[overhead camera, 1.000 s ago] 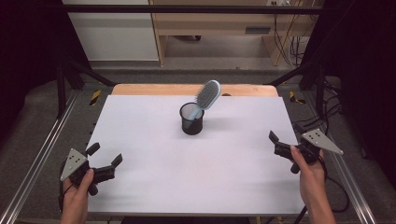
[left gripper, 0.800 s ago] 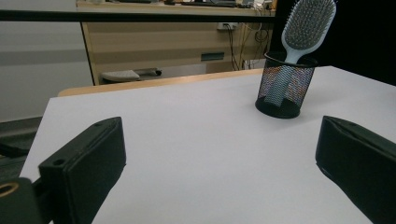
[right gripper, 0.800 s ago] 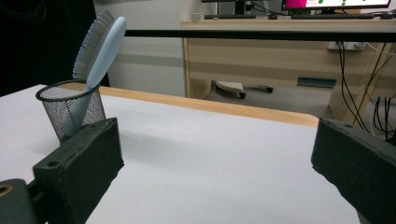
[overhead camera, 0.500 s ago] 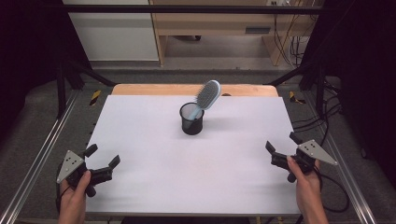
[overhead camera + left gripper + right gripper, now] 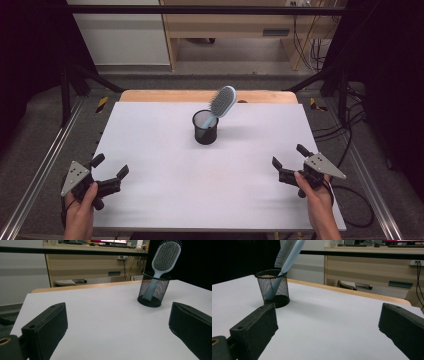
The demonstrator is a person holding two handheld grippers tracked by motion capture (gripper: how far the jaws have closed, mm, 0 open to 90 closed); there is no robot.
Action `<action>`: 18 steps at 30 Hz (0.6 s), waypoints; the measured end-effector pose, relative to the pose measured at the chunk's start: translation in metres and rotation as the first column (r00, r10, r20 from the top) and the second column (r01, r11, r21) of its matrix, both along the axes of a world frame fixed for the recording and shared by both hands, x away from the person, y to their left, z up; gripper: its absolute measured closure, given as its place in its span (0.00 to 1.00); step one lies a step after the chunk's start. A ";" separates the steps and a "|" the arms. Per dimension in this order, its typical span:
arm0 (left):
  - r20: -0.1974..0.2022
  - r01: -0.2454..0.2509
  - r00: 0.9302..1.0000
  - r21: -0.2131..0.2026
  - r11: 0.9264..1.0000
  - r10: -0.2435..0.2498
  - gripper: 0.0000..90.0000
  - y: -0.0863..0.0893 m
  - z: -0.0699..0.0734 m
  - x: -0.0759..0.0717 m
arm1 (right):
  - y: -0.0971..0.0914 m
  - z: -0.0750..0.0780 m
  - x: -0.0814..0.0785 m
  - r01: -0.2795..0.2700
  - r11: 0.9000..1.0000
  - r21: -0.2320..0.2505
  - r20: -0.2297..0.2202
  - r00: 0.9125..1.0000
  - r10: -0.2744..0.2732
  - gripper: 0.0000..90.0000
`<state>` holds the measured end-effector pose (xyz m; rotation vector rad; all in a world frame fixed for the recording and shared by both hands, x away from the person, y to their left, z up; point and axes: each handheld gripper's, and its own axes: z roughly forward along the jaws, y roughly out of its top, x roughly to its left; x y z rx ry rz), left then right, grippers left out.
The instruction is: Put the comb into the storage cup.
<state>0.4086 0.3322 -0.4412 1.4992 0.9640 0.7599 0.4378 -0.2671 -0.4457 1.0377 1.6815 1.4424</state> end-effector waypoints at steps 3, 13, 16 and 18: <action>0.005 0.004 1.000 0.003 1.000 -0.004 0.02 -0.002 0.000 0.000 | 0.003 -0.002 -0.001 -0.010 1.000 0.002 -0.004 1.000 0.010 0.02; 0.006 0.031 1.000 -0.069 0.997 -0.031 0.03 -0.010 0.001 0.002 | 0.012 -0.003 -0.003 -0.036 0.999 -0.022 0.001 0.999 0.036 0.02; 0.015 0.047 0.999 -0.072 0.996 -0.047 0.03 -0.012 0.001 0.002 | 0.014 -0.003 -0.002 -0.039 0.999 -0.028 0.000 0.999 0.039 0.02; 0.019 0.062 0.998 -0.068 0.996 -0.061 0.02 -0.013 0.001 0.003 | 0.015 -0.004 0.000 -0.044 0.999 -0.032 -0.006 0.999 0.044 0.02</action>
